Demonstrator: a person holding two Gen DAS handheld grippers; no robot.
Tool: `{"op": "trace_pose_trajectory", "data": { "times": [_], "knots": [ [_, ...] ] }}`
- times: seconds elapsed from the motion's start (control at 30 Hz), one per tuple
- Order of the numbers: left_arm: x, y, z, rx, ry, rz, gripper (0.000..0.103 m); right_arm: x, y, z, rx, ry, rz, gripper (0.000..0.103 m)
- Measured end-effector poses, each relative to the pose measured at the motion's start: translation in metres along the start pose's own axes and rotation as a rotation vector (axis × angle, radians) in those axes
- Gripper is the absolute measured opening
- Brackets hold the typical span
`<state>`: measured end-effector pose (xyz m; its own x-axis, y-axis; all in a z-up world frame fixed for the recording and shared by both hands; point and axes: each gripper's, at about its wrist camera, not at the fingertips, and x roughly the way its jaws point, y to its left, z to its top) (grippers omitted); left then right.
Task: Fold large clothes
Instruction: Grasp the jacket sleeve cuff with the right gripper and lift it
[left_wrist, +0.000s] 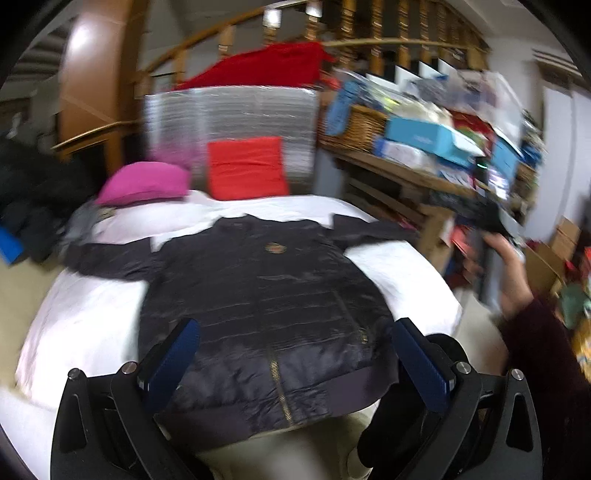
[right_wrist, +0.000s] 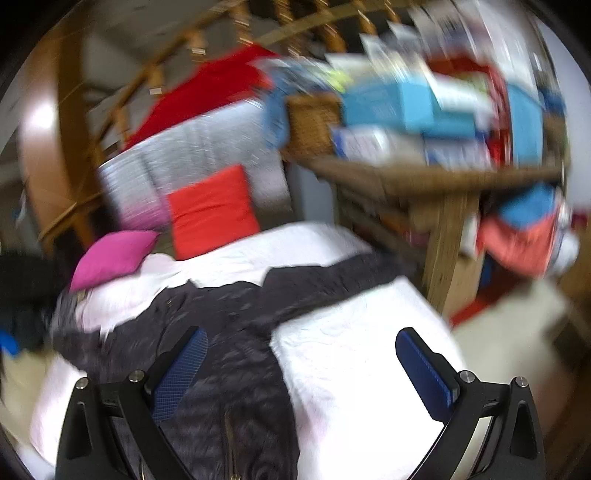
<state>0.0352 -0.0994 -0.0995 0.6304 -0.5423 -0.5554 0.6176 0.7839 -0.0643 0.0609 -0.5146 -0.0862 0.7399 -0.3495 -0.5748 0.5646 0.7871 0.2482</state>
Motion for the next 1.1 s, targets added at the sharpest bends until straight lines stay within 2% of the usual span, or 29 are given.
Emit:
{"op": "trace_pose_trajectory", "data": {
  "times": [0.07,0.1,0.17,0.23,0.33,0.47,0.57,0.7,0.8,0.87,0.9,0.97,1.03,1.1],
  "knots": [
    [0.035,0.002,0.002,-0.004,0.076,-0.073,0.103,0.041,-0.028,0.012,0.112,0.052,0.062,0.103],
    [0.050,0.004,0.005,-0.014,0.105,-0.086,0.103,0.067,-0.044,0.019,0.175,0.070,0.094,0.103],
    [0.084,0.011,0.009,-0.029,0.163,-0.096,0.103,0.105,-0.064,0.025,0.251,0.087,0.107,0.103],
    [0.119,0.020,0.016,-0.031,0.214,-0.072,0.103,0.151,-0.083,0.031,0.327,0.116,0.110,0.103],
    [0.169,0.041,0.036,-0.048,0.198,0.050,0.103,0.214,-0.108,0.036,0.458,0.147,0.145,0.103],
    [0.243,0.068,0.071,-0.006,0.107,0.342,0.103,0.280,-0.146,0.036,0.643,0.155,0.107,0.103],
    [0.282,0.083,0.083,-0.028,0.096,0.437,0.103,0.307,-0.170,0.037,0.738,0.119,0.046,0.103],
    [0.332,0.106,0.082,-0.109,0.144,0.475,0.103,0.335,-0.194,0.040,0.777,0.121,-0.034,0.103],
    [0.351,0.117,0.068,-0.126,0.193,0.494,0.103,0.350,-0.199,0.045,0.743,0.111,-0.111,0.090],
    [0.362,0.122,0.061,-0.120,0.226,0.501,0.103,0.362,-0.199,0.049,0.698,0.124,-0.165,0.069],
    [0.366,0.124,0.057,-0.115,0.241,0.506,0.103,0.367,-0.198,0.051,0.678,0.130,-0.182,0.066],
    [0.368,0.127,0.055,-0.107,0.241,0.524,0.103,0.372,-0.194,0.055,0.625,0.124,-0.230,0.048],
    [0.370,0.134,0.057,-0.110,0.234,0.545,0.103,0.372,-0.190,0.058,0.600,0.110,-0.226,0.034],
    [0.365,0.141,0.059,-0.126,0.225,0.557,0.103,0.363,-0.183,0.059,0.594,0.074,-0.198,0.028]
  ]
}}
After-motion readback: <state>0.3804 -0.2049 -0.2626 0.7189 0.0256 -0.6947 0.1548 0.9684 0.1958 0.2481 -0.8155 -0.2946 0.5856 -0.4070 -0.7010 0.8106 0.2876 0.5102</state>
